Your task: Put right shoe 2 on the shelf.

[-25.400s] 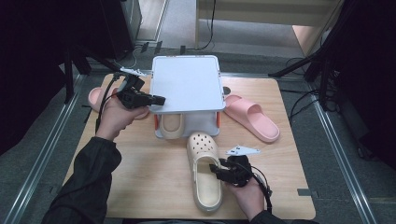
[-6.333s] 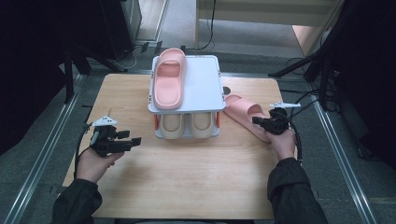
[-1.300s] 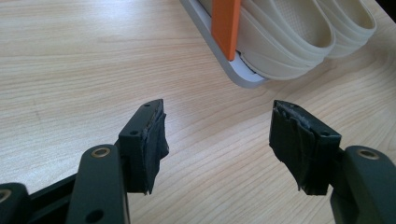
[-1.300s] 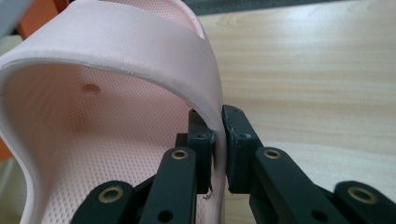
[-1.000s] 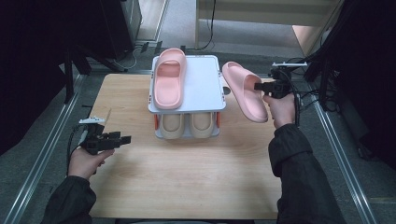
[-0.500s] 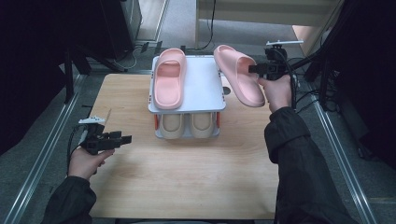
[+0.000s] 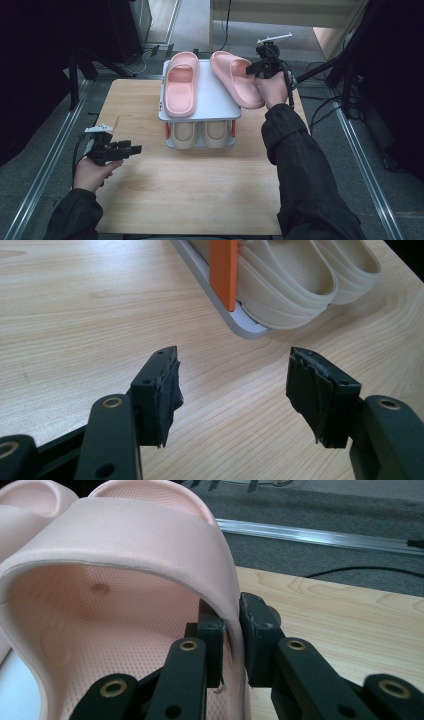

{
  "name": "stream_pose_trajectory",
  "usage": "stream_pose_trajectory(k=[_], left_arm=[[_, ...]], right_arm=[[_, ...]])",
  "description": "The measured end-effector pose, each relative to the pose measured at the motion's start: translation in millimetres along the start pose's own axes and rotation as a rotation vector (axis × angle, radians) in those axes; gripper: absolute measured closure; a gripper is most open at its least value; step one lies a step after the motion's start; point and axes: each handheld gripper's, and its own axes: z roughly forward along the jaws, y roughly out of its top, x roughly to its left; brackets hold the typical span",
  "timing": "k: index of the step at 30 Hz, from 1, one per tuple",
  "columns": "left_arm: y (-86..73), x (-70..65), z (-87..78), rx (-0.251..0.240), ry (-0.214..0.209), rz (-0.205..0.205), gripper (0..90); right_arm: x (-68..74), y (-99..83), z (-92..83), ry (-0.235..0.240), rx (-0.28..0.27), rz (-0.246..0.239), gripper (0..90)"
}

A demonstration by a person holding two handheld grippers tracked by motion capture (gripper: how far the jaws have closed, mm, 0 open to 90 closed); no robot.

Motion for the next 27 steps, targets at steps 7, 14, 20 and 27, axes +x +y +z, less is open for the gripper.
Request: stream_pose_trajectory(k=[7, 14, 20, 27], left_arm=[[0.4, -0.4, 0.5, 0.011, -0.005, 0.01, 38.2], [0.4, 0.1, 0.8, 0.011, -0.001, 0.005, 38.0], [0.2, -0.2, 1.6, 0.02, -0.003, 0.003, 37.8], [0.2, 0.7, 1.6, 0.023, -0.003, -0.002, 37.7]], right_arm=[[18.0, 7.9, 10.0, -0.031, -0.004, -0.008, 76.7], [27.6, 7.1, 11.5, -0.005, 0.001, -0.01, 72.1], [33.2, 1.9, 10.9, 0.033, 0.009, -0.023, 69.0], [32.9, -4.4, 8.7, 0.081, -0.012, -0.006, 67.1]])
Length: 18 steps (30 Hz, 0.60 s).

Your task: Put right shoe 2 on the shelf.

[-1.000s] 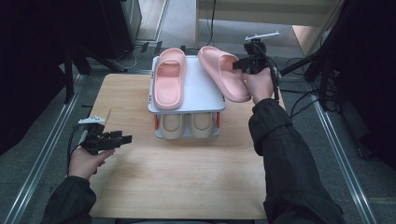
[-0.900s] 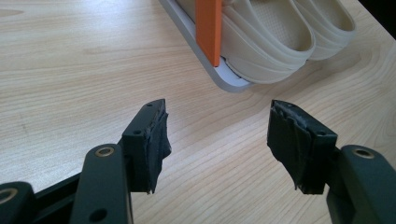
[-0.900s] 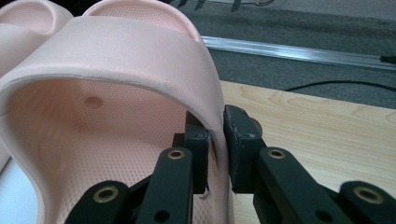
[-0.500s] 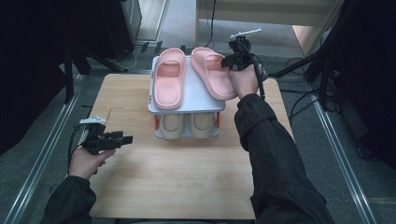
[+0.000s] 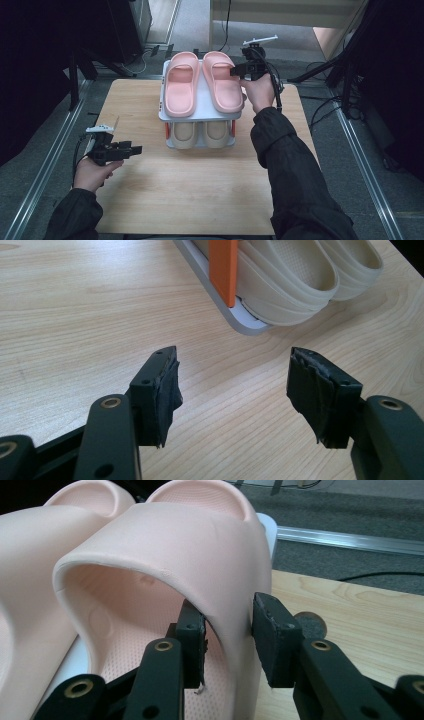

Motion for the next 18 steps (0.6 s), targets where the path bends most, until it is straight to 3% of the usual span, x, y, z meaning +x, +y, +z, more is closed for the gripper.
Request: stream_pose_trajectory(k=[18], left_arm=[[1.2, -1.3, 1.7, 0.001, -0.002, 0.005, 37.6]], right_arm=[[14.7, -9.4, -2.7, 0.075, -0.025, -0.037, 65.8]])
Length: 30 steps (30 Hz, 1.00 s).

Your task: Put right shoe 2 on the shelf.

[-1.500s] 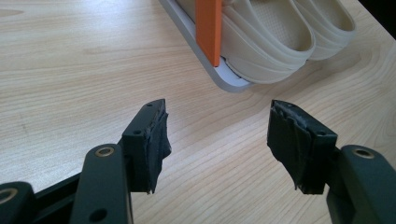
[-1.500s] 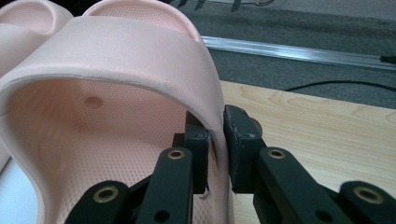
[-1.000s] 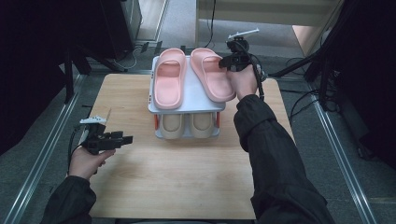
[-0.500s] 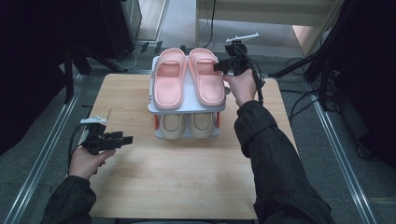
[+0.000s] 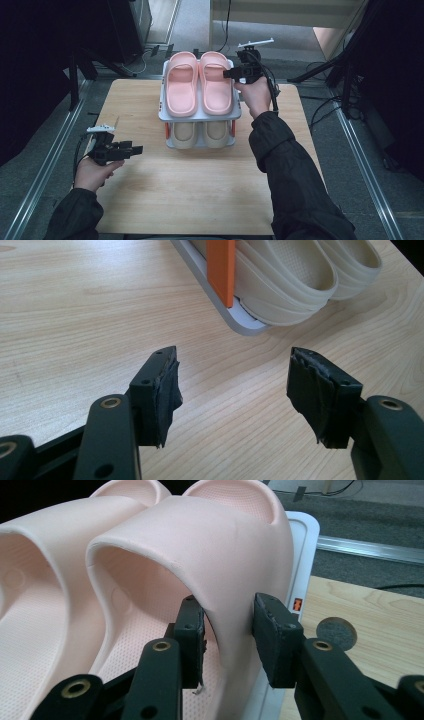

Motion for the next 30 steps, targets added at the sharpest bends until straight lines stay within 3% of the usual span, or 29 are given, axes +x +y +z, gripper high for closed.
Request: stream_pose_trajectory(k=[9, 16, 23, 30], left_arm=[[5.0, -1.3, 4.1, -0.006, 0.005, 0.015, 37.6], [9.2, -3.2, 9.9, -0.003, -0.003, 0.023, 37.6], [13.7, -3.6, 15.2, 0.017, -0.005, 0.032, 37.5], [16.9, -3.9, 19.8, 0.02, -0.015, 0.032, 37.5]], right_arm=[[1.6, -7.3, -4.7, 0.031, -0.018, -0.017, 64.9], [-0.6, -17.0, -20.1, 0.067, -0.048, -0.038, 64.5], [-4.5, -29.9, -33.9, 0.069, -0.064, -0.117, 65.2], [-12.9, -43.2, -44.0, 0.101, -0.081, -0.121, 64.7]])
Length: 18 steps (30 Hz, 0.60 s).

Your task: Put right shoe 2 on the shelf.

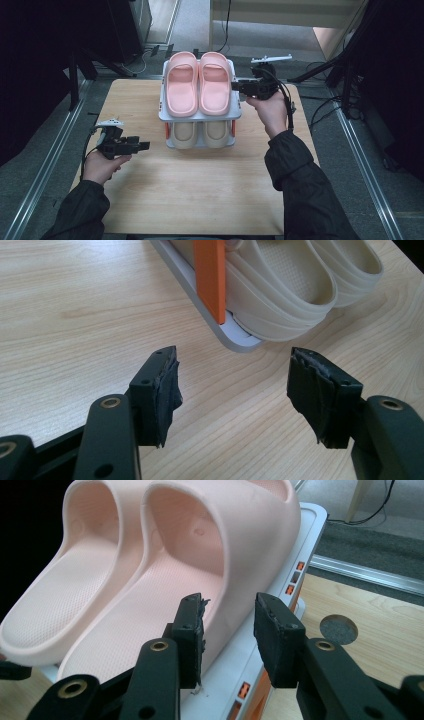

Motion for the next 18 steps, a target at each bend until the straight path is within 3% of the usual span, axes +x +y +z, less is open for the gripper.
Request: stream_pose_trajectory(k=[9, 18], left_arm=[[2.8, 2.1, 1.9, -0.004, -0.008, 0.0, 37.3], [4.1, 0.1, 5.9, 0.007, -0.011, 0.007, 37.2]], right_arm=[[-0.7, -23.3, -12.6, 0.017, -0.03, -0.036, 62.4], [1.4, -57.9, -19.3, 0.051, -0.017, -0.047, 59.1]])
